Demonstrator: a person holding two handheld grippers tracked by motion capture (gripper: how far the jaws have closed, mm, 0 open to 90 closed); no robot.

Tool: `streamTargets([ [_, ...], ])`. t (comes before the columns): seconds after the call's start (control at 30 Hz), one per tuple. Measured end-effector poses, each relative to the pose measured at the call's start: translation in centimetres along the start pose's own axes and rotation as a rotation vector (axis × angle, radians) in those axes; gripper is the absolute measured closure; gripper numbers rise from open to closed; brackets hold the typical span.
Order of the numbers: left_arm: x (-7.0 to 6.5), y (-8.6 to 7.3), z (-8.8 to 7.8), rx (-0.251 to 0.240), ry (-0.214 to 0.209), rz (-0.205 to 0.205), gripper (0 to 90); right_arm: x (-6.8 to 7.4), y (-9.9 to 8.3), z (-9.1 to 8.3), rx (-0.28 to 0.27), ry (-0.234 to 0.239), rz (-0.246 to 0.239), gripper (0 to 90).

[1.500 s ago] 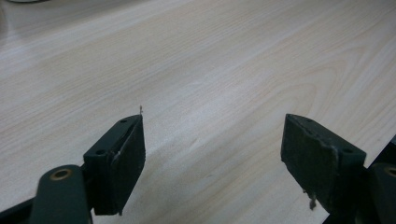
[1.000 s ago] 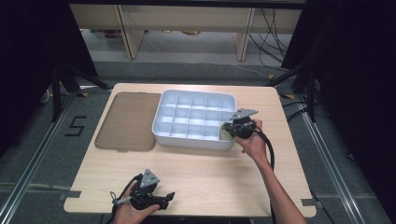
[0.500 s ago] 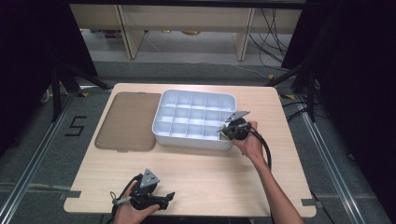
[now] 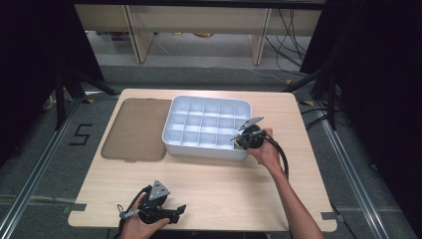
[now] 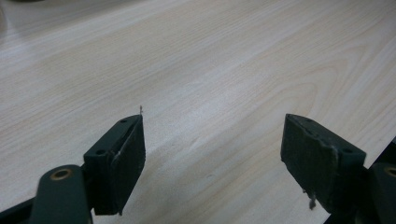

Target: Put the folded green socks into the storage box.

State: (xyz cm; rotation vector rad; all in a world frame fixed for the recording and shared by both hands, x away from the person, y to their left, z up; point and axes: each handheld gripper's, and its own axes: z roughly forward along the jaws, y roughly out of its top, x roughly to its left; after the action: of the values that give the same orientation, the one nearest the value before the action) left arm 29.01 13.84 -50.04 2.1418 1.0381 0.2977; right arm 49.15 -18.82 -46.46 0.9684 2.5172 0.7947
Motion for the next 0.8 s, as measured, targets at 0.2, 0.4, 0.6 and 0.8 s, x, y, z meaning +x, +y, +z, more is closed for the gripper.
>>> streamTargets([
  [0.2,0.1,0.1,-0.2,0.014,0.004,0.020,21.7,-0.1,0.0,-0.7,-0.035,-0.002,0.018,84.2],
  [0.4,0.0,0.0,-0.1,-0.002,0.005,-0.002,21.8,-0.2,0.2,-1.9,-0.095,-0.004,0.027,81.7],
  [0.6,-0.1,0.0,-0.1,-0.010,0.008,-0.008,21.7,-0.5,0.4,-3.8,-0.129,-0.002,0.021,77.9],
  [0.8,0.0,0.0,-0.2,0.015,0.006,0.005,21.8,-0.6,0.2,-4.9,-0.174,-0.001,0.059,74.1],
])
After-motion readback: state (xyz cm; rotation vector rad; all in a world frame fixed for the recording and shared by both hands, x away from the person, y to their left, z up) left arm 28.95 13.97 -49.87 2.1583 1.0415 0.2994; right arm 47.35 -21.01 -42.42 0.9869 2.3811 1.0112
